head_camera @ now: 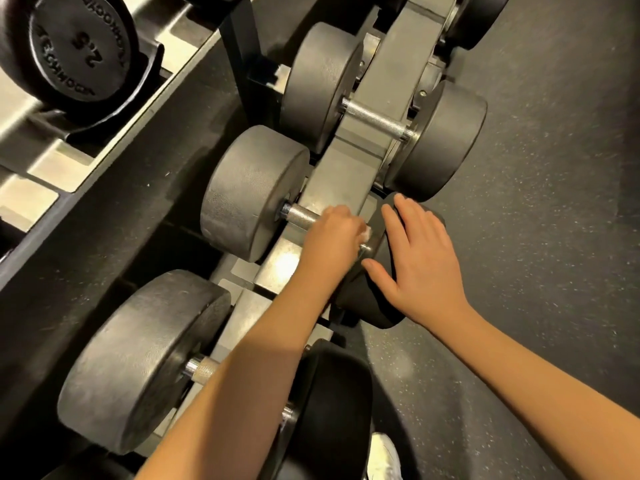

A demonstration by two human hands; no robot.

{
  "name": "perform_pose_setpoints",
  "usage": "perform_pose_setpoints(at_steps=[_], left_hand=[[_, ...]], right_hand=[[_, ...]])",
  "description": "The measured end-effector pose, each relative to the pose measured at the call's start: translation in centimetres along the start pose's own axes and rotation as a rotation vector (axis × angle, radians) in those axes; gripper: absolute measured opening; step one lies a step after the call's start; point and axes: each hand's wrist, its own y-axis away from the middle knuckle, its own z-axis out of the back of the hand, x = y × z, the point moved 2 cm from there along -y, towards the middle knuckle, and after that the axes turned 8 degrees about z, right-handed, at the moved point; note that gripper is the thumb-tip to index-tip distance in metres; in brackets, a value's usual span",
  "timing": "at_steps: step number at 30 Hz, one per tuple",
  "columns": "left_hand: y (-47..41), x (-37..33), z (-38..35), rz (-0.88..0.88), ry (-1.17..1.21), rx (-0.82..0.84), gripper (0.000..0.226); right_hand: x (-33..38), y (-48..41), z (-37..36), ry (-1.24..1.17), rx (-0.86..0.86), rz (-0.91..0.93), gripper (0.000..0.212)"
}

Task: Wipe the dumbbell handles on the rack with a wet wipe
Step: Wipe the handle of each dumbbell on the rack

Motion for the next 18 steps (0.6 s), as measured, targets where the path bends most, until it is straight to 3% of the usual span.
perform_pose_setpoints(at_steps=[3, 7, 10, 18], left_hand=[[0.9, -0.2, 0.2, -0.029, 0.005, -0.085, 0.009], [1.8, 2.6, 1.4, 0.191, -0.051, -0.318, 0.014], [2.7, 3.2, 1.0, 0.255, -0.029, -0.425, 0.018], [3.3, 2.1, 0.1, 0.570, 0.353, -0.474, 0.009]], right_hand=[[-0.1, 0.0, 0.0, 0.009, -0.014, -0.001, 0.072], [0.0, 0.0, -0.1, 0.022, -0.027, -0.007, 0.072], [0.0, 0.1, -0.2, 0.031, -0.044, -0.003, 0.072], [0.1, 0.1, -0.1, 0.046, -0.041, -0.012, 0.073]])
